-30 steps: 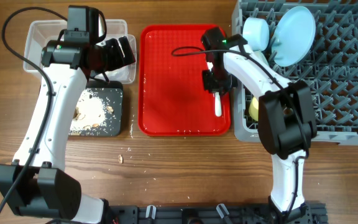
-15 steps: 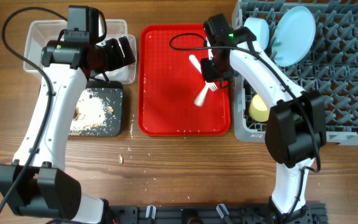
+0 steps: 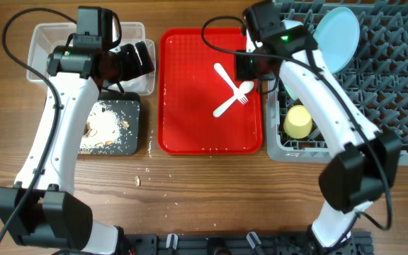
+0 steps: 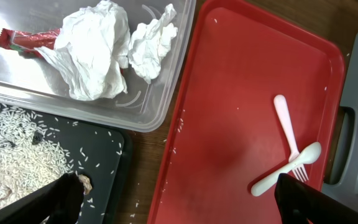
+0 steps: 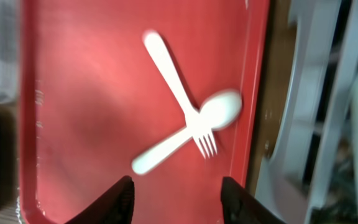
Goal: Sort waste into correct bins and load items into the dishwasher rack
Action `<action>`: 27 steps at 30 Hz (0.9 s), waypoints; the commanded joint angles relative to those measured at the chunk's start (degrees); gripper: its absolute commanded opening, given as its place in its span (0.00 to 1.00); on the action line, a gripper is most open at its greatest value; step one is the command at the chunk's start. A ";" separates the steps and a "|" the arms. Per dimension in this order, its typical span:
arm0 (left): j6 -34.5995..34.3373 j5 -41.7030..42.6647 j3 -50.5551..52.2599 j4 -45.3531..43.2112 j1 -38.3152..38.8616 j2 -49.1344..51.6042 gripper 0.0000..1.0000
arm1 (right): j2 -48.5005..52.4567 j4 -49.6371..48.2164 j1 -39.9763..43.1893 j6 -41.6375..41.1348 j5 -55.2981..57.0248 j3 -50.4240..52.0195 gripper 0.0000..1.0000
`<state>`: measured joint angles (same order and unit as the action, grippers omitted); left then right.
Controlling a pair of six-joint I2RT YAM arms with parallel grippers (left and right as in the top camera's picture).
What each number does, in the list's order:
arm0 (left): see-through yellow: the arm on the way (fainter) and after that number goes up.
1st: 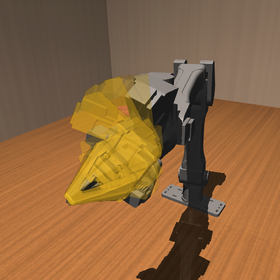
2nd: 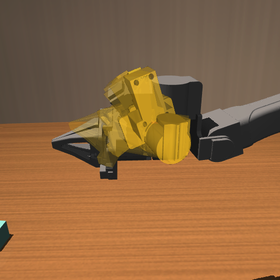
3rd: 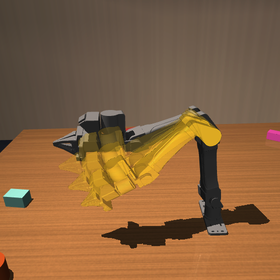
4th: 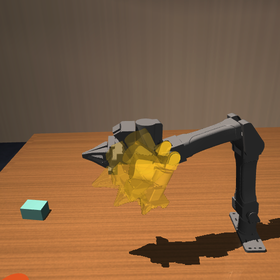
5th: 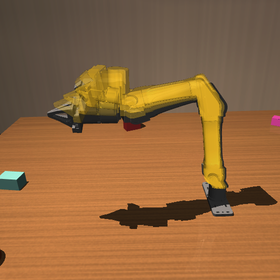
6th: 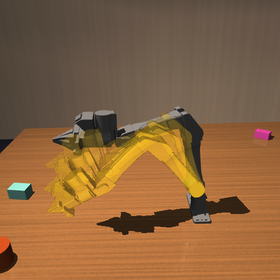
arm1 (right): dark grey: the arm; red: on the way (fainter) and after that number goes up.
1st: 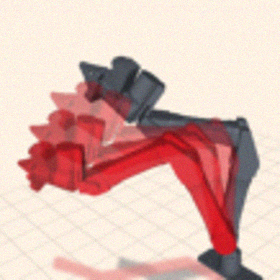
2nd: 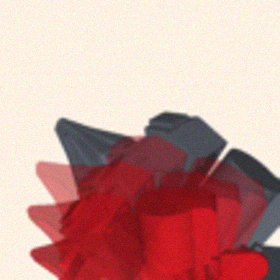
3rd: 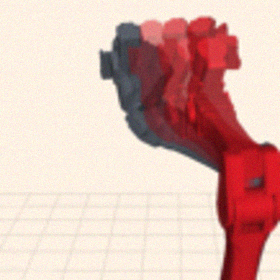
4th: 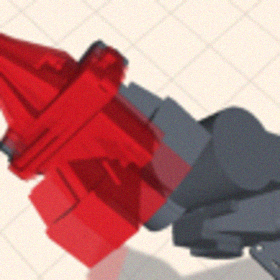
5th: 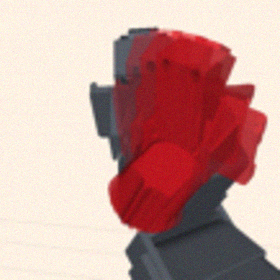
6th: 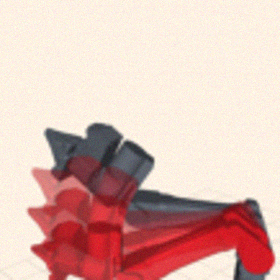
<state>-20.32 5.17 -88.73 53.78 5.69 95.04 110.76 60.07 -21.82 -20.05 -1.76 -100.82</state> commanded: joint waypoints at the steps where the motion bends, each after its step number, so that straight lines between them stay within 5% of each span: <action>1: 0.13 -0.76 -0.55 -0.13 -0.31 0.52 1.00 | 5.46 1.03 -0.35 -11.76 -0.90 0.07 0.48; 15: 0.13 -0.76 -0.55 -0.13 -0.31 0.55 1.00 | 15.02 -4.04 -0.98 -23.67 5.11 0.07 0.48; 27: 0.13 -0.76 -0.55 -0.13 -0.31 0.52 1.00 | 17.35 -4.22 2.03 -24.65 5.11 0.07 0.47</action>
<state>-20.32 5.15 -88.73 53.80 5.69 95.04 126.65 55.77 -20.73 -43.72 2.00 -100.71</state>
